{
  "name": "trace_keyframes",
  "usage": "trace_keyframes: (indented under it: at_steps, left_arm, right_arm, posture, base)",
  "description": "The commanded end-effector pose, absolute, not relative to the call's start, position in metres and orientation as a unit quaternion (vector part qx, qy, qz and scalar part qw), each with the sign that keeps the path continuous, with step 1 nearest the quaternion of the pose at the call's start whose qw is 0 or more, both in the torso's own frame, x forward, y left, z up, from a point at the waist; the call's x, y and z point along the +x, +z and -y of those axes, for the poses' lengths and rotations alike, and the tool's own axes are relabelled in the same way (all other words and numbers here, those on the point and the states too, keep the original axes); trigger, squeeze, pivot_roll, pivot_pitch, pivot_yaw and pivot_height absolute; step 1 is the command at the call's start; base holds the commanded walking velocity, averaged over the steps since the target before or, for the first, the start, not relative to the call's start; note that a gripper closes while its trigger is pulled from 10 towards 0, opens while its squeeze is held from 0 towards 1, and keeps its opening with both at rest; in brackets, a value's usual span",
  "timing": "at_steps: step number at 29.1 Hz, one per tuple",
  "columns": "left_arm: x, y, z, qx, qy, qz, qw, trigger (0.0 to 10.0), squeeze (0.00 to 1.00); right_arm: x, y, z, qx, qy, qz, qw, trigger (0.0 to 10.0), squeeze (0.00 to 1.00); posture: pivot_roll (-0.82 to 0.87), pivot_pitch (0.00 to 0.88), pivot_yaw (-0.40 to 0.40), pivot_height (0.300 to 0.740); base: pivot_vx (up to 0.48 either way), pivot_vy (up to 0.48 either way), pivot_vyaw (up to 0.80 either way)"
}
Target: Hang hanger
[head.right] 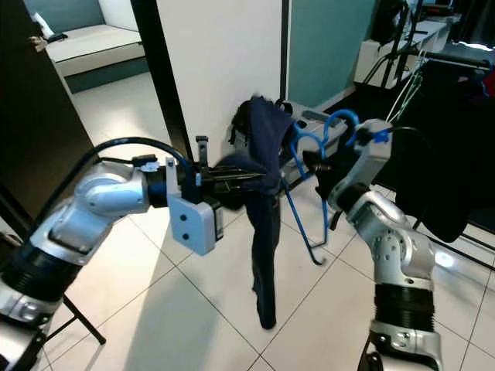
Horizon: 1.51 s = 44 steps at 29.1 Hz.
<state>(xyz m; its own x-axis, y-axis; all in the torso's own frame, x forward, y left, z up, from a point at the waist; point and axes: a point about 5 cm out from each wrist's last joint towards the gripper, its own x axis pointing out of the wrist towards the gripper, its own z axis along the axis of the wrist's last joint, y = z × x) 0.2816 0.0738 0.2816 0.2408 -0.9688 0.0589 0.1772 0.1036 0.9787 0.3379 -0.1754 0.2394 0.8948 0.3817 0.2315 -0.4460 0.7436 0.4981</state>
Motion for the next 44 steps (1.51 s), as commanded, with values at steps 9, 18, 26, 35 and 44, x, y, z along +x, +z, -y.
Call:
trace_keyframes:
  at_steps: [9, 18, 26, 35, 44]
  left_arm:
    - [0.273, 0.262, -0.050, 0.453, -0.473, 0.398, 0.643, 10.0, 0.00]
    - [0.278, 0.262, -0.049, 0.454, -0.459, 0.390, 0.656, 10.0, 0.00]
    - [0.279, 0.262, -0.048, 0.456, -0.453, 0.387, 0.660, 10.0, 0.00]
    - [0.288, 0.270, -0.061, 0.472, -0.418, 0.383, 0.675, 10.0, 0.00]
    - [0.300, 0.284, -0.089, 0.497, -0.364, 0.375, 0.693, 10.0, 0.00]
  right_arm:
    - [0.342, 0.273, 0.158, 0.431, 0.218, 0.126, 0.866, 10.0, 0.00]
    - [0.342, 0.267, 0.126, 0.404, 0.219, 0.075, 0.885, 10.0, 0.00]
    - [0.338, 0.271, 0.091, 0.403, 0.248, 0.011, 0.881, 10.0, 0.00]
    - [0.321, 0.230, 0.064, 0.303, 0.297, -0.150, 0.893, 10.0, 0.00]
    - [0.309, 0.193, 0.084, 0.151, 0.283, -0.241, 0.916, 10.0, 0.00]
  posture:
    - [-0.04, 0.000, 0.029, 0.735]
    - [-0.05, 0.000, 0.031, 0.735]
    - [-0.04, 0.000, 0.038, 0.735]
    - [-0.05, 0.000, 0.037, 0.735]
    - [-0.06, 0.000, 0.034, 0.735]
  base:
    - [0.000, 0.000, 0.00]
    - [0.000, 0.000, 0.00]
    - [0.000, 0.000, 0.00]
    - [0.000, 0.000, 0.00]
    - [0.000, 0.000, 0.00]
